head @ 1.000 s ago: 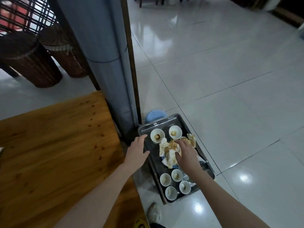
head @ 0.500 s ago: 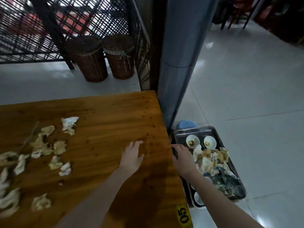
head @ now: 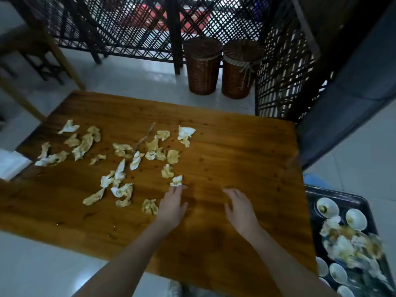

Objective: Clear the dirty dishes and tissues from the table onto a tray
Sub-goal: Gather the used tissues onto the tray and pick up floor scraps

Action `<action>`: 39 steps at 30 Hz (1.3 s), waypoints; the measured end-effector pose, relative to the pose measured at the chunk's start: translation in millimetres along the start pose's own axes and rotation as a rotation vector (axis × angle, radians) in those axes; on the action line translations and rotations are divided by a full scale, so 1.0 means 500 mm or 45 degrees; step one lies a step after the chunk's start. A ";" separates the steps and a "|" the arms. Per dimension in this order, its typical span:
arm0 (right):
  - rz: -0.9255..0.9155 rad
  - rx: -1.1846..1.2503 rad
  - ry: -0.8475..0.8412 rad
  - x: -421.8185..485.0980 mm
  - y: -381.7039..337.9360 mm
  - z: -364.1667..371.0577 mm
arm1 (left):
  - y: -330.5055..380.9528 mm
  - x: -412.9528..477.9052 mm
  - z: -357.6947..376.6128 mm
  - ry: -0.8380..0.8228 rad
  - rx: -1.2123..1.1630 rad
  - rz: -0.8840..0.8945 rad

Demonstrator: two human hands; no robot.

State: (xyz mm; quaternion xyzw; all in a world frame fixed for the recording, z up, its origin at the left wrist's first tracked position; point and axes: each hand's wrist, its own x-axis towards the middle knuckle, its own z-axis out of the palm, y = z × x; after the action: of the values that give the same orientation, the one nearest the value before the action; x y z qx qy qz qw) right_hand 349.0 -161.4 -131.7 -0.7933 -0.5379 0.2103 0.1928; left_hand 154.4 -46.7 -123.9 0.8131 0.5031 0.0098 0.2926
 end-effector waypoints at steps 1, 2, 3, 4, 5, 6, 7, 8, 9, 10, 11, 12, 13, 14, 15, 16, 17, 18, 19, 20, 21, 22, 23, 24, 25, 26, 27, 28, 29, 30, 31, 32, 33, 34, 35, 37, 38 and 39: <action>-0.019 -0.007 -0.013 0.006 -0.023 0.020 | -0.029 -0.009 -0.008 0.021 0.000 -0.032; -0.029 -0.016 -0.022 0.011 -0.043 0.037 | -0.054 -0.018 -0.016 0.042 0.001 -0.064; -0.039 -0.028 -0.032 0.017 -0.063 0.056 | -0.079 -0.026 -0.027 0.061 -0.002 -0.098; -0.048 -0.035 -0.040 0.022 -0.082 0.072 | -0.101 -0.033 -0.036 0.073 -0.012 -0.128; -0.059 -0.034 -0.048 0.027 -0.098 0.084 | -0.121 -0.038 -0.044 0.080 -0.025 -0.150; -0.076 -0.029 -0.062 0.032 -0.117 0.100 | -0.147 -0.045 -0.052 0.091 -0.037 -0.170; -0.092 -0.025 -0.079 0.037 -0.133 0.114 | -0.168 -0.052 -0.059 0.102 -0.048 -0.186; -0.109 -0.027 -0.103 0.044 -0.154 0.135 | -0.195 -0.060 -0.068 0.114 -0.062 -0.205; -0.116 -0.027 -0.124 0.049 -0.168 0.148 | -0.213 -0.067 -0.074 0.126 -0.069 -0.211; -0.120 -0.030 -0.139 0.051 -0.177 0.155 | -0.225 -0.071 -0.077 0.135 -0.068 -0.208; -0.134 -0.035 -0.155 0.056 -0.194 0.169 | -0.246 -0.076 -0.083 0.141 -0.066 -0.216; -0.151 -0.037 -0.171 0.062 -0.211 0.185 | -0.266 -0.080 -0.090 0.143 -0.074 -0.230; -0.163 -0.035 -0.187 0.068 -0.226 0.202 | -0.286 -0.082 -0.098 0.145 -0.089 -0.242; -0.172 -0.035 -0.201 0.073 -0.241 0.216 | -0.304 -0.084 -0.104 0.151 -0.103 -0.253; -0.182 -0.042 -0.214 0.078 -0.254 0.227 | -0.320 -0.086 -0.109 0.161 -0.114 -0.265; -0.191 -0.054 -0.230 0.084 -0.269 0.242 | -0.339 -0.088 -0.113 0.170 -0.125 -0.281; -0.194 -0.064 -0.248 0.090 -0.282 0.255 | -0.355 -0.090 -0.117 0.176 -0.133 -0.294; -0.191 -0.070 -0.267 0.095 -0.297 0.270 | -0.371 -0.093 -0.120 0.182 -0.144 -0.302; -0.193 -0.075 -0.287 0.099 -0.309 0.282 | -0.386 -0.096 -0.121 0.192 -0.152 -0.307; -0.198 -0.083 -0.307 0.102 -0.320 0.292 | -0.398 -0.098 -0.122 0.203 -0.163 -0.314; -0.204 -0.101 -0.328 0.104 -0.331 0.303 | -0.411 -0.099 -0.123 0.212 -0.176 -0.319; -0.215 -0.124 -0.342 0.106 -0.338 0.313 | -0.421 -0.099 -0.124 0.221 -0.188 -0.319; -0.226 -0.155 -0.350 0.107 -0.344 0.321 | -0.431 -0.100 -0.124 0.227 -0.202 -0.314; -0.231 -0.184 -0.348 0.108 -0.348 0.327 | -0.437 -0.100 -0.124 0.230 -0.218 -0.308; -0.224 -0.208 -0.333 0.108 -0.351 0.330 | -0.440 -0.100 -0.124 0.228 -0.233 -0.300; -0.212 -0.227 -0.311 0.109 -0.355 0.333 | -0.445 -0.100 -0.126 0.223 -0.244 -0.295; -0.200 -0.245 -0.290 0.110 -0.359 0.335 | -0.449 -0.099 -0.126 0.220 -0.246 -0.292; -0.192 -0.267 -0.275 0.112 -0.362 0.337 | -0.454 -0.099 -0.128 0.222 -0.243 -0.293; -0.187 -0.294 -0.267 0.112 -0.364 0.338 | -0.459 -0.099 -0.128 0.228 -0.241 -0.299; -0.182 -0.317 -0.262 0.113 -0.366 0.339 | -0.464 -0.100 -0.130 0.232 -0.244 -0.308; -0.174 -0.330 -0.259 0.113 -0.366 0.339 | -0.467 -0.100 -0.132 0.232 -0.250 -0.314; -0.167 -0.332 -0.256 0.113 -0.366 0.339 | -0.470 -0.101 -0.134 0.229 -0.257 -0.316; -0.161 -0.327 -0.250 0.113 -0.365 0.337 | -0.473 -0.101 -0.136 0.225 -0.261 -0.316; -0.157 -0.315 -0.243 0.113 -0.364 0.335 | -0.474 -0.101 -0.137 0.221 -0.260 -0.320; -0.152 -0.299 -0.231 0.113 -0.363 0.329 | -0.473 -0.100 -0.138 0.218 -0.258 -0.325; -0.143 -0.273 -0.195 0.114 -0.359 0.316 | -0.470 -0.098 -0.139 0.217 -0.268 -0.338; -0.131 -0.265 -0.172 0.115 -0.353 0.308 | -0.466 -0.095 -0.139 0.212 -0.278 -0.337; -0.114 -0.257 -0.153 0.116 -0.347 0.300 | -0.462 -0.093 -0.139 0.206 -0.286 -0.335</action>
State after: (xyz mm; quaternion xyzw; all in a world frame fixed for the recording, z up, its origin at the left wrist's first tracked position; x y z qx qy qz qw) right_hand 153.2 -34.9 -172.0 -0.7699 -0.6017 0.1933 0.0885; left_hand -77.8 21.8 -165.6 0.6992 0.6226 0.0928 0.3389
